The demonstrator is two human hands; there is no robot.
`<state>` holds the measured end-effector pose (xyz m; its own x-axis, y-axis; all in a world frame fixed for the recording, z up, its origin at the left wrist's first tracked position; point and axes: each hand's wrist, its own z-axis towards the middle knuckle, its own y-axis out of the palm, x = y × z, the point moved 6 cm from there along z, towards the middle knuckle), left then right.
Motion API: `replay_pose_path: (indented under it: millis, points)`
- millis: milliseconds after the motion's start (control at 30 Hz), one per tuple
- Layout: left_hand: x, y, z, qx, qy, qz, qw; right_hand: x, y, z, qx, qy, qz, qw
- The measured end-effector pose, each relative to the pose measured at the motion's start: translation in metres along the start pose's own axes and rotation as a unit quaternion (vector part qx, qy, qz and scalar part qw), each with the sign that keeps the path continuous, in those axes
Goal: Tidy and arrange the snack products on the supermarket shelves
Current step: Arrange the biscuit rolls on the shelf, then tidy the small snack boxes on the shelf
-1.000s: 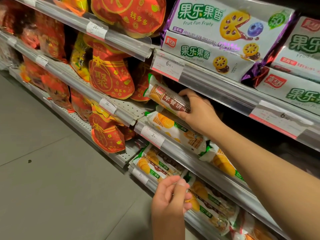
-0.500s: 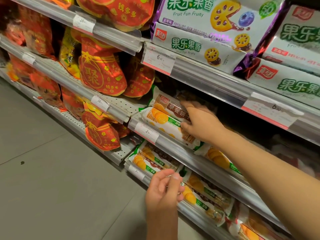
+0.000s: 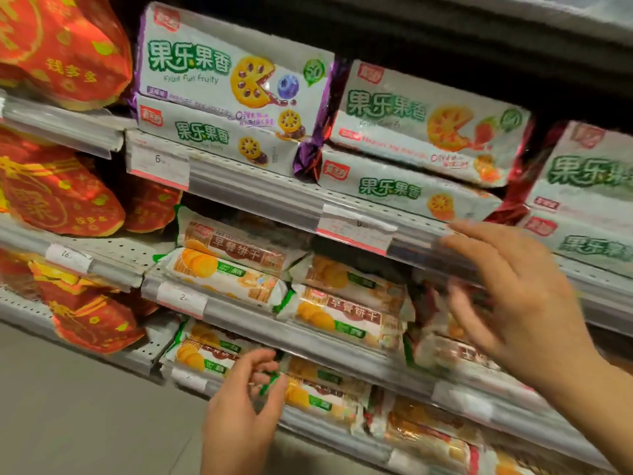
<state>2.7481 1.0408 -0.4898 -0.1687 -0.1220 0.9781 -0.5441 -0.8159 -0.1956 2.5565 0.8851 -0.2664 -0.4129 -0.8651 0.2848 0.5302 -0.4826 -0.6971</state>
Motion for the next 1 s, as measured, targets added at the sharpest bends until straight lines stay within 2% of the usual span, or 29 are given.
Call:
replay_pose_path:
  millis: [100, 167, 267, 333, 400, 500, 567, 767, 867, 1000]
  points:
    - [0.063, 0.012, 0.001, 0.005, 0.086, -0.008, 0.996, 0.044, -0.004, -0.02, -0.039, 0.088, -0.042, 0.994]
    - [0.123, 0.023, 0.001, -0.012, 0.187, 0.035, 0.982, 0.062, 0.0, -0.033, -0.059, 0.137, -0.052, 0.988]
    - [0.193, 0.037, 0.004, 0.03, 0.387, 0.125, 0.913, 0.066, 0.011, -0.05, -0.071, 0.173, -0.081, 0.979]
    - [0.209, 0.056, 0.011, 0.042, 0.455, 0.203, 0.866, 0.061, 0.019, -0.053, -0.07, 0.19, -0.103, 0.974]
    - [0.21, 0.076, 0.015, 0.025, 0.46, 0.274, 0.844, 0.057, 0.021, -0.049, -0.053, 0.222, -0.103, 0.968]
    - [0.206, 0.093, 0.015, 0.009, 0.444, 0.299, 0.845, 0.054, 0.025, -0.048, -0.05, 0.242, -0.112, 0.962]
    - [0.205, 0.097, 0.017, 0.031, 0.44, 0.307, 0.843, 0.055, 0.026, -0.049, -0.044, 0.239, -0.115, 0.963]
    - [0.203, 0.101, 0.022, 0.102, 0.471, 0.347, 0.805, 0.052, 0.038, -0.048, -0.016, 0.267, -0.105, 0.958]
    - [0.211, 0.105, 0.022, 0.11, 0.443, 0.351, 0.818, 0.053, 0.04, -0.047, -0.052, 0.262, -0.106, 0.958]
    - [0.23, 0.097, 0.019, 0.042, 0.381, 0.38, 0.842, 0.05, 0.023, -0.044, -0.129, 0.275, -0.059, 0.951]
